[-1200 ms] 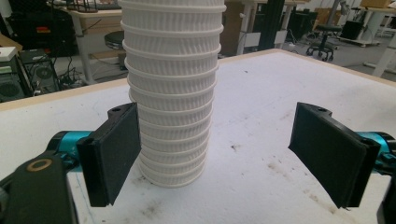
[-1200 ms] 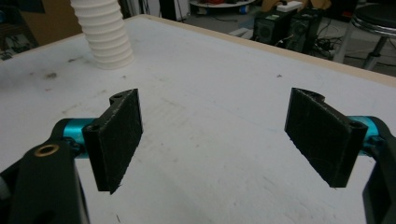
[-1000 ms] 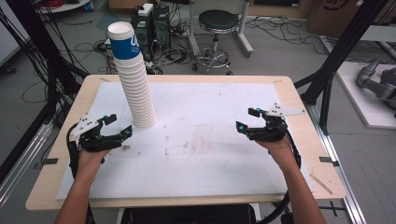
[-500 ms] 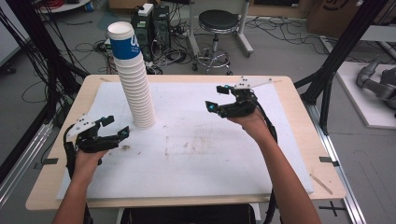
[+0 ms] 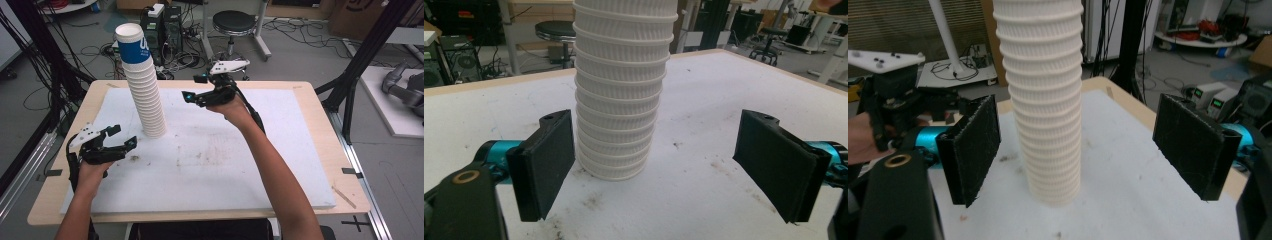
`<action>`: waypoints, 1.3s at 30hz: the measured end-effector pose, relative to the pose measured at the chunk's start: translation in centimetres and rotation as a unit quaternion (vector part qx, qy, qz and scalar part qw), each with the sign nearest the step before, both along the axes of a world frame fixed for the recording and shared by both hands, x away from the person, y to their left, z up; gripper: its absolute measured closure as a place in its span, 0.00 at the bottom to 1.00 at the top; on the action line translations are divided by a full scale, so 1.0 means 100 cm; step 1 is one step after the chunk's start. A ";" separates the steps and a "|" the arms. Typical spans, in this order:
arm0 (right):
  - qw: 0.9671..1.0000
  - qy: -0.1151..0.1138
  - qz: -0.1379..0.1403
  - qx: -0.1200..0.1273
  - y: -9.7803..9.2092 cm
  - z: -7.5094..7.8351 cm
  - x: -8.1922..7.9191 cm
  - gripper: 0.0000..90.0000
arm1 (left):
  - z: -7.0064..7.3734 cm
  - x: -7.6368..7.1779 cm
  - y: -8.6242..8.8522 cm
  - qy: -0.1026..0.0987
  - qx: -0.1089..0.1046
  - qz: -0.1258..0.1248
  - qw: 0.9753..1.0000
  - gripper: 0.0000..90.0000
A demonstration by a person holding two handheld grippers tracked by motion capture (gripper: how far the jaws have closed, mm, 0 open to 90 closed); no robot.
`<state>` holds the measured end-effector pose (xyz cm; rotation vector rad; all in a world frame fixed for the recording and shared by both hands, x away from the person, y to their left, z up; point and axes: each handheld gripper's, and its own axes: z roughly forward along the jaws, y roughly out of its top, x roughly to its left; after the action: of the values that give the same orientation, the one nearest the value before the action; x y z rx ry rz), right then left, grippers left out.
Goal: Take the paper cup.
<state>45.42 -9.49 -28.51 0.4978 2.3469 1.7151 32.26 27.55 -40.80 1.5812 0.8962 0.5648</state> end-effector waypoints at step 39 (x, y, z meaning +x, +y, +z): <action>0.998 -0.008 0.058 0.001 0.111 0.023 0.033 0.19 | 0.067 0.016 0.030 -0.049 -0.054 0.002 0.997 0.18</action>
<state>48.70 1.64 -26.19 0.3549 2.4067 1.7629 33.82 30.51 -34.05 1.4427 0.8433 0.5817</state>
